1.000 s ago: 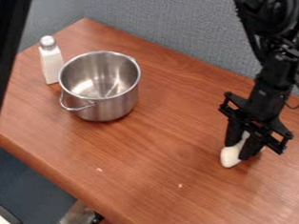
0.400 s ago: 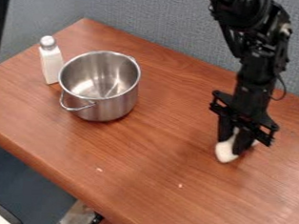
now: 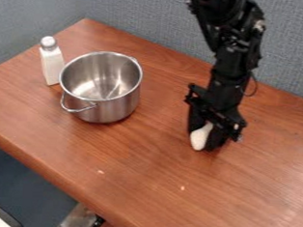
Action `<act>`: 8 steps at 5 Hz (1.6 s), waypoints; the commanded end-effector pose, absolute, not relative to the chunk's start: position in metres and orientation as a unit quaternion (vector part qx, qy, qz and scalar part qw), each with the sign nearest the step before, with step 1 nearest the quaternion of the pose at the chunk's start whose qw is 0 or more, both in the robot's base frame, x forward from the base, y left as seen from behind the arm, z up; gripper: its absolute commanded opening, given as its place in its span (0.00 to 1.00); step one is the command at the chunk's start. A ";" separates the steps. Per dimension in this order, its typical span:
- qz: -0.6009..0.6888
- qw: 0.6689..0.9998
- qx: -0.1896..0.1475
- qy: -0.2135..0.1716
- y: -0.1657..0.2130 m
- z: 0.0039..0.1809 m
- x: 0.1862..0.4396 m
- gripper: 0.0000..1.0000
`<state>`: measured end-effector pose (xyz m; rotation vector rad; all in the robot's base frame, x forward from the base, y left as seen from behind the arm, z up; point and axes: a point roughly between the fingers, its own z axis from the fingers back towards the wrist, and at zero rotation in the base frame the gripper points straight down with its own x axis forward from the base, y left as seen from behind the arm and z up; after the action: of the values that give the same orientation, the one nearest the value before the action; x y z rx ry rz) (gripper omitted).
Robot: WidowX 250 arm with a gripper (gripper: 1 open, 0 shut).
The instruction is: Put the mushroom in the metal pot
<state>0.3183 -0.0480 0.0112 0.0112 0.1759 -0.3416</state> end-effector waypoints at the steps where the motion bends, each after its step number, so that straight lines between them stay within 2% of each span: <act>1: -0.180 0.983 0.014 0.038 -0.049 0.045 0.311 0.00; 2: -0.171 0.985 0.017 0.027 -0.047 0.043 0.311 0.00; 3: -0.166 0.986 0.017 0.009 -0.048 0.049 0.311 1.00; 4: -0.190 0.982 0.008 0.010 -0.047 0.050 0.316 0.00; 5: -0.214 0.977 -0.001 0.012 -0.047 0.051 0.321 0.00; 6: -0.234 0.972 -0.009 0.009 -0.045 0.060 0.326 1.00; 7: -0.220 0.975 -0.019 -0.002 -0.046 0.062 0.322 1.00; 8: -0.208 0.978 -0.028 -0.004 -0.047 0.051 0.323 1.00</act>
<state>0.3191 -0.0520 0.0379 -0.0548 0.0365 -0.4402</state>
